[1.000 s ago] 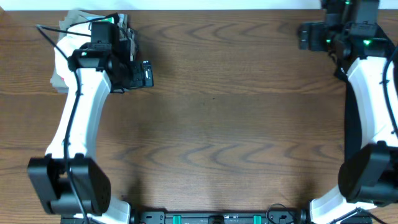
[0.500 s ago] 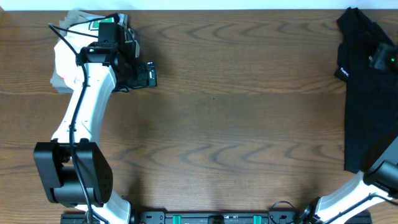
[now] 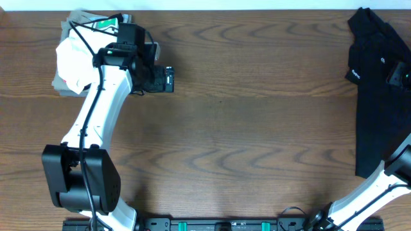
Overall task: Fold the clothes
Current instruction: 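Reach the right gripper to the black polo shirt collar and grasp it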
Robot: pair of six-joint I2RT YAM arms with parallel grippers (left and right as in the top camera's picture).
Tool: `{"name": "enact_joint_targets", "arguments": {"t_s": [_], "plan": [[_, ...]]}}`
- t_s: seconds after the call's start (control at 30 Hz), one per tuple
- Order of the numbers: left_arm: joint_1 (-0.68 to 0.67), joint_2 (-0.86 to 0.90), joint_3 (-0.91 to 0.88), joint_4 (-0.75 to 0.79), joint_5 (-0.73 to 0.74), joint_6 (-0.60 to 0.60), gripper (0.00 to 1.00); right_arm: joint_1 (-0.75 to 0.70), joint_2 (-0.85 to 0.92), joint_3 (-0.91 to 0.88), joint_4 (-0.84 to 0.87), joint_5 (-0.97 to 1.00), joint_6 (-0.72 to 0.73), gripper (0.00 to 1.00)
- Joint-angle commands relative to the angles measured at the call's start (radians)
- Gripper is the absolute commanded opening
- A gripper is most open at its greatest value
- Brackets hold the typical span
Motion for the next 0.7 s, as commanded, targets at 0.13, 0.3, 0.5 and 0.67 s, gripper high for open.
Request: {"name": "enact_joint_targets", "arguments": {"t_s": [0.13,0.3,0.5,0.67], "plan": [[-0.038,0.008,0.019,0.011,0.006,0.024,0.99,-0.011,0.055,0.018,0.052,-0.072,-0.072,0.59],[-0.061,0.008,0.019,0.013,0.005,0.024,0.99,-0.013,0.090,0.018,0.069,-0.071,-0.102,0.55],[-0.070,0.008,0.019,0.019,0.005,0.024,0.99,-0.019,0.118,0.018,0.095,-0.071,-0.108,0.53],[-0.070,0.008,0.019,0.019,0.005,0.024,0.99,-0.026,0.149,0.018,0.102,-0.068,-0.108,0.49]]}}
